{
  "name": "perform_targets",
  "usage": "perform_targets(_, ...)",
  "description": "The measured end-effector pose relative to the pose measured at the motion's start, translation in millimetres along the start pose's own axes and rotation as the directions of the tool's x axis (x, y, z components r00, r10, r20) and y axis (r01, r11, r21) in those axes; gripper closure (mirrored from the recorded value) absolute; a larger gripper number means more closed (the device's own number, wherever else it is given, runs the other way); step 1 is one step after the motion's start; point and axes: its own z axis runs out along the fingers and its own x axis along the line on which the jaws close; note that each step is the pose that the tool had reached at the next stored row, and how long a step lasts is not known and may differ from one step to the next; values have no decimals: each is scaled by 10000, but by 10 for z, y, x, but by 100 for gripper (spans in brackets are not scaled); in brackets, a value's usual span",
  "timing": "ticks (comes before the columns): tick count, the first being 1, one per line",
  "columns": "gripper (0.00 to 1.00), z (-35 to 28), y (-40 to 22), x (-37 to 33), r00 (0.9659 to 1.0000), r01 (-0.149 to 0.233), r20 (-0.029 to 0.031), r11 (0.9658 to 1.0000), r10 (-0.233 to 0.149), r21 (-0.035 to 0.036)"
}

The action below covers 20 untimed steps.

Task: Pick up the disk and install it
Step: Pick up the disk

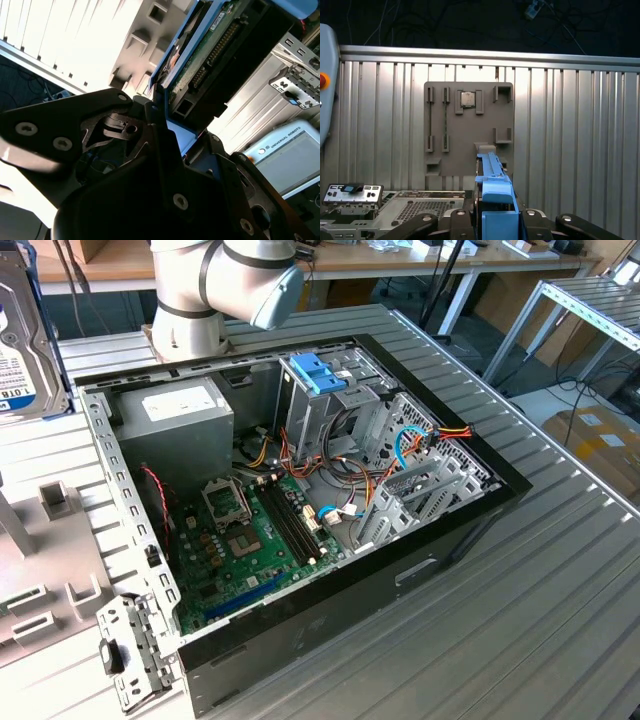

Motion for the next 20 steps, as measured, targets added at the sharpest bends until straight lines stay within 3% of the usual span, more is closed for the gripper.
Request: perform_targets(20, 63, 5, -72, 2, 10000, 1, -1, 10000, -1, -1)
